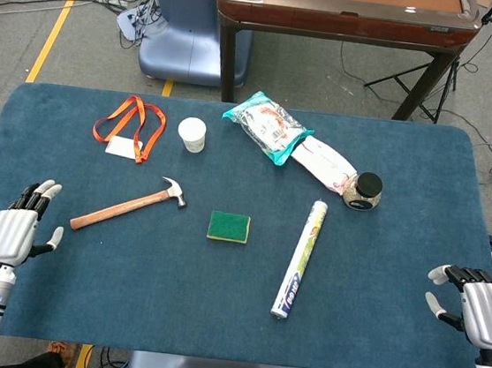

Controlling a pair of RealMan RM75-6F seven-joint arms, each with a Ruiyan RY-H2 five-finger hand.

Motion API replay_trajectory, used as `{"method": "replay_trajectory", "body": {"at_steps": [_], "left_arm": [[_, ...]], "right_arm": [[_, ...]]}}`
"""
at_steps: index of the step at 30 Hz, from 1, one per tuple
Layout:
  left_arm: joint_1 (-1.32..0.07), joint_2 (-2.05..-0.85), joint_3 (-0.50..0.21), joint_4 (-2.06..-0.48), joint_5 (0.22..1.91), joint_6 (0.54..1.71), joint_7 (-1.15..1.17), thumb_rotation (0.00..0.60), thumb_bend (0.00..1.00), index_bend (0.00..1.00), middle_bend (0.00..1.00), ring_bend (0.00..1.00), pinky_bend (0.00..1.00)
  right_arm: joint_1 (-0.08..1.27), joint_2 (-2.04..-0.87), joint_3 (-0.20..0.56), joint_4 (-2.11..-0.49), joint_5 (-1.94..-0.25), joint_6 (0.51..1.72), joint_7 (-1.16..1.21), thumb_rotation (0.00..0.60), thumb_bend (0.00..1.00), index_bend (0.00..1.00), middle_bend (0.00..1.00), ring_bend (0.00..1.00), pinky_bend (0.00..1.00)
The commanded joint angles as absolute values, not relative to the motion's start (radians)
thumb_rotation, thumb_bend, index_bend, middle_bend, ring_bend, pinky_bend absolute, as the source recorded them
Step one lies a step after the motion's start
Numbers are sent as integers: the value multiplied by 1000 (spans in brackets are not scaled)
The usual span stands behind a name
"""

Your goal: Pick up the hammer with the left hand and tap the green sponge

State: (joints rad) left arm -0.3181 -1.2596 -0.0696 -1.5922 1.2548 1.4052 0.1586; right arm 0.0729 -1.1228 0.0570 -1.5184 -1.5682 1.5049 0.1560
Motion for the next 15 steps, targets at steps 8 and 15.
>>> {"method": "replay_trajectory", "body": {"at_steps": [8, 15], "left_arm": [[-223, -1250, -25, -1676, 1349, 1537, 247, 600, 358, 125, 90, 55, 223], [-201, -1273, -17, -1665, 1389, 1551, 273, 600, 358, 125, 90, 55, 194]], "right_arm": [[70, -1113, 50, -1523, -1568, 1507, 162, 600, 258, 473, 517, 449, 415], [58, -1096, 55, -1544, -1547, 1519, 166, 600, 258, 473, 517, 449, 415]]}}
